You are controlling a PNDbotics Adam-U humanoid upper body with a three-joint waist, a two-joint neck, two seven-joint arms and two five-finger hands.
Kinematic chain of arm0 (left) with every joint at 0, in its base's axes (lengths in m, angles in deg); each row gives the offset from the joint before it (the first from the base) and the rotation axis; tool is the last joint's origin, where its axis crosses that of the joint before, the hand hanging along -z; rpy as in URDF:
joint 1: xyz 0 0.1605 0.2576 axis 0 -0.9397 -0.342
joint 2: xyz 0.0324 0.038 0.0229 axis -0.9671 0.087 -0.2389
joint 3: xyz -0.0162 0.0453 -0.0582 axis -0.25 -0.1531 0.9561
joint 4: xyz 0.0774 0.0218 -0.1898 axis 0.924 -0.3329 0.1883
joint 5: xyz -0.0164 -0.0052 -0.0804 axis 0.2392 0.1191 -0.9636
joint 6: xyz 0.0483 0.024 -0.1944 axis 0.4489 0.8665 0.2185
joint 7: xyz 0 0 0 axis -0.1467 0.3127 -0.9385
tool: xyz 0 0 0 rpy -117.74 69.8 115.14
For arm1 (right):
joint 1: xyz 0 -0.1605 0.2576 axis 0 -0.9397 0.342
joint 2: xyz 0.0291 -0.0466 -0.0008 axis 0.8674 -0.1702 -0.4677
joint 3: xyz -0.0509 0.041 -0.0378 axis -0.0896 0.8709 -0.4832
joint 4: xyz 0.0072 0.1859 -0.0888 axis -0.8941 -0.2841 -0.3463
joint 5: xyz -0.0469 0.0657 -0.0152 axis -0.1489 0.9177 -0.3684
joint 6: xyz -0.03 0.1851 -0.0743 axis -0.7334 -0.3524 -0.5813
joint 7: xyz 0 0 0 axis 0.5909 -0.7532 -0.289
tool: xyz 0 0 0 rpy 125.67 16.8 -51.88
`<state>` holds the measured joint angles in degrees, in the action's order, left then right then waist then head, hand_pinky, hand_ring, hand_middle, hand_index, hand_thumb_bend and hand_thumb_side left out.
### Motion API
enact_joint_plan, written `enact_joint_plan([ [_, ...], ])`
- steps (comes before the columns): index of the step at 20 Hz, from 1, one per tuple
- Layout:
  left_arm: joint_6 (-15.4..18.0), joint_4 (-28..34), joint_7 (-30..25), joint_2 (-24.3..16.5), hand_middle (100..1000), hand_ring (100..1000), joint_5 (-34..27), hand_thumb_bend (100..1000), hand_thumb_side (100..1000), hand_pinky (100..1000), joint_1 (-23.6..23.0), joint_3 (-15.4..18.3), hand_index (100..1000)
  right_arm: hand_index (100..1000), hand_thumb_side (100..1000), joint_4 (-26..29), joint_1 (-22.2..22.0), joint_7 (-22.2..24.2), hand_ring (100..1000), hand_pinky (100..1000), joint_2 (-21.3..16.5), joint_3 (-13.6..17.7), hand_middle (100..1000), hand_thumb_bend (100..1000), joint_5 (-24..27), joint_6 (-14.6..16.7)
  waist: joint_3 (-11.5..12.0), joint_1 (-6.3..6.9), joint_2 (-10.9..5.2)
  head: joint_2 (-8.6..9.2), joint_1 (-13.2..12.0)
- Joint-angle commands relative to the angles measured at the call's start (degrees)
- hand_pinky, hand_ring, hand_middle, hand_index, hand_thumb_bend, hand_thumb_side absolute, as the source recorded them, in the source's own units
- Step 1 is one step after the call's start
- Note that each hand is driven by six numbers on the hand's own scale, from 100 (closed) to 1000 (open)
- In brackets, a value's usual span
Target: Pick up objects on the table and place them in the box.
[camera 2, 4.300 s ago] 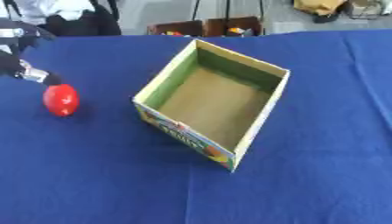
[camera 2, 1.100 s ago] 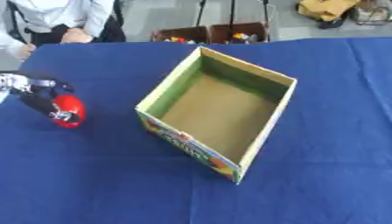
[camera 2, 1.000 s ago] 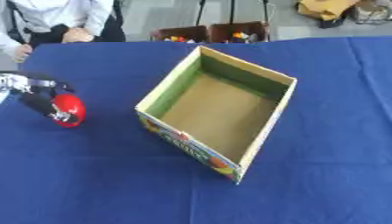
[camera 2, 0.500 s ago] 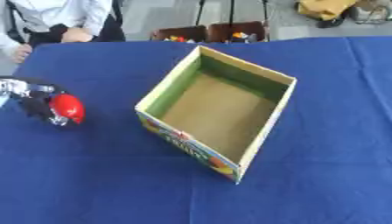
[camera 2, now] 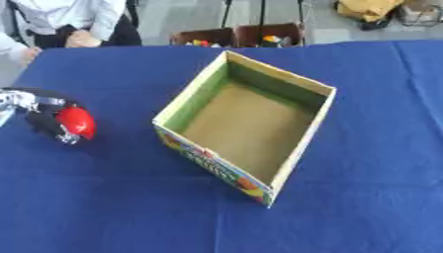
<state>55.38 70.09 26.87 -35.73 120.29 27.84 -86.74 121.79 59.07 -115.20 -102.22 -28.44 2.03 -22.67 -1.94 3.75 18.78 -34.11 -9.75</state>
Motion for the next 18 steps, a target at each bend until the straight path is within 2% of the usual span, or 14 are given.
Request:
enact_joint_plan([
  [1,-0.4,1.1,0.6,-1.1,845,683,0.4,449,516,379,0.6,1.0,1000,825,1000,0.7,0.4,-0.2,754,728,-1.1,0.7,725,100,0.2,-0.1,0.0,0.63,0.05,0.48,-0.1],
  [8,-1.1,0.4,0.8,-0.9,802,656,0.6,338,467,358,0.4,0.8,948,825,1000,0.7,0.6,-0.4,755,730,-1.1,0.8,726,100,0.1,0.0,0.1,0.61,0.14,0.38,-0.2],
  [11,-1.5,0.0,0.3,-0.9,807,640,0.7,304,456,355,0.3,0.8,957,825,1000,0.7,0.6,-0.5,754,732,-1.1,0.8,726,100,0.2,0.1,0.1,0.59,0.15,0.38,-0.2],
  [14,-1.6,-0.4,-0.2,-0.9,829,664,0.5,323,458,386,0.1,0.6,979,825,1000,0.7,0.6,-0.6,754,732,-1.0,0.8,725,100,0.3,0.1,0.0,0.59,0.13,0.34,-0.2],
  [18,-1.8,-0.8,-0.3,-1.0,825,633,0.4,274,447,367,0.1,0.4,997,825,1000,0.7,0.6,-0.6,754,733,-1.0,0.8,725,100,0.4,0.1,0.1,0.61,-0.02,0.47,-0.3],
])
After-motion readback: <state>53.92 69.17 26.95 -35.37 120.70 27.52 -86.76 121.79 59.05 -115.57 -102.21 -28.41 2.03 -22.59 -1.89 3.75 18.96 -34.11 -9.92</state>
